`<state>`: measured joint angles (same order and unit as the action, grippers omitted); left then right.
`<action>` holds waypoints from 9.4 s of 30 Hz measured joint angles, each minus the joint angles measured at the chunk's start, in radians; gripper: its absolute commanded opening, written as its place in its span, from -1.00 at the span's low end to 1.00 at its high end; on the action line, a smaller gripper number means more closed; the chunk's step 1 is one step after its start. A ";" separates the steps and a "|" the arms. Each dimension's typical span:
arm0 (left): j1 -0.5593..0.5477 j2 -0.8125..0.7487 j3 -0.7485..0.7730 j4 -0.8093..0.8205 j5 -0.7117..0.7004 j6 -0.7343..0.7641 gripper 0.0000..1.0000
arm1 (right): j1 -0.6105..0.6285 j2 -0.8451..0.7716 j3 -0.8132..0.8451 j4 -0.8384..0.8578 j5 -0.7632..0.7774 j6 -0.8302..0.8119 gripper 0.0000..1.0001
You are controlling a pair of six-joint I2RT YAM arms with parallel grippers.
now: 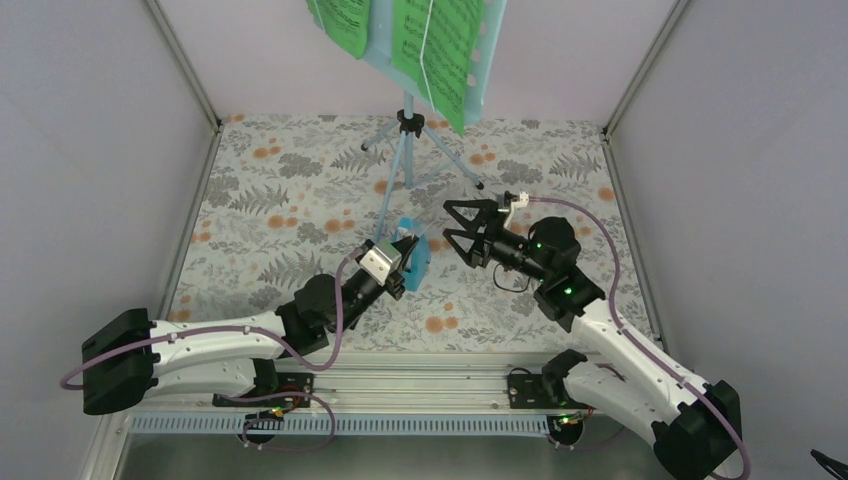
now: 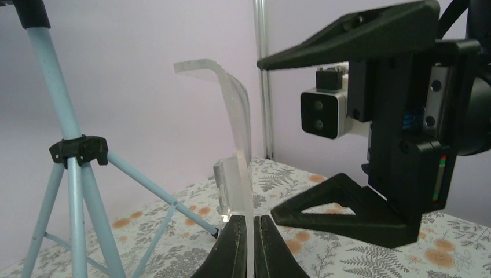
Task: Pack up the instrument practice props
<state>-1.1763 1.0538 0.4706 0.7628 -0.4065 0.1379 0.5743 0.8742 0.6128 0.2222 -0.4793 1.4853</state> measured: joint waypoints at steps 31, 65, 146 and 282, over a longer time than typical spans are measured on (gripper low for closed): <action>0.000 0.031 -0.011 0.022 0.022 0.002 -0.95 | -0.001 0.122 0.099 0.034 -0.014 -0.039 0.36; 0.039 -0.157 -0.086 -0.154 0.003 -0.098 0.80 | -0.006 0.005 0.069 -0.036 0.188 -0.240 0.14; 0.570 0.048 0.454 -0.805 0.544 -0.411 1.00 | 0.314 -0.176 -0.202 -0.142 0.663 -1.160 0.00; 0.970 -0.046 0.486 -1.032 0.400 -0.205 1.00 | 0.538 0.456 -0.364 0.700 1.132 -1.321 0.03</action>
<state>-0.2066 1.0080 0.9565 -0.2695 -0.0067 -0.0669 1.1126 1.3300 0.2485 0.9222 0.6529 0.1646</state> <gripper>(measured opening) 0.999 0.582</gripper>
